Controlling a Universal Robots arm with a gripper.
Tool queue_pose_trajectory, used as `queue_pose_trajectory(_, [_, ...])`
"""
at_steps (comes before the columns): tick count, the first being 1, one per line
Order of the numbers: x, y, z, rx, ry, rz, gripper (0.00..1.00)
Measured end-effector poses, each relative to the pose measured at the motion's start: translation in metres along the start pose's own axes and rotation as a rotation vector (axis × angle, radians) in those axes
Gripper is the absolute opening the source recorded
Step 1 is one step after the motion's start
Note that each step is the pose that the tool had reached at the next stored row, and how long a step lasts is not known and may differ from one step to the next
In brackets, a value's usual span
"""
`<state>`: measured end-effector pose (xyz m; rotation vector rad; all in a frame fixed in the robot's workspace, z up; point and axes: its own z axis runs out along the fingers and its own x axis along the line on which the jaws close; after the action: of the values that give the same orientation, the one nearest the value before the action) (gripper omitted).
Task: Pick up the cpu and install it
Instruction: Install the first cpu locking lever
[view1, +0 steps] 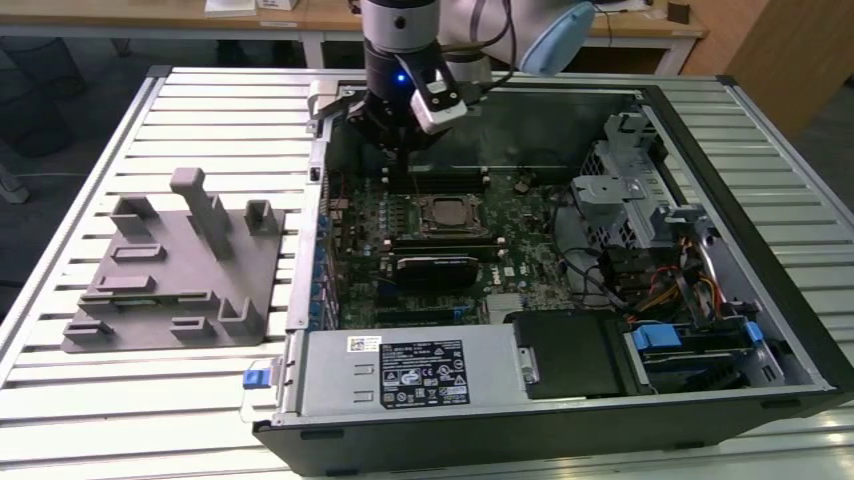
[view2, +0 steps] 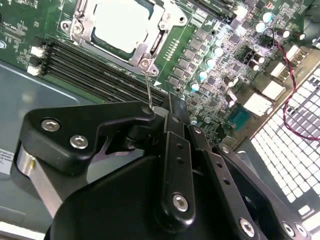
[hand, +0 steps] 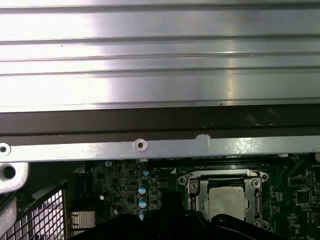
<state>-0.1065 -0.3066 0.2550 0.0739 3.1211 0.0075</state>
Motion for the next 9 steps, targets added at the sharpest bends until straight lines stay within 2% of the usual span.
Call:
queue_pose_trajectory(3, [-0.0061, 0.0003, 0.0001, 0.0001, 0.0001, 0.000, 0.11])
queue_pose_trajectory(9, [-0.0248, 0.0011, 0.0006, 0.0000, 0.0001, 0.000, 0.11])
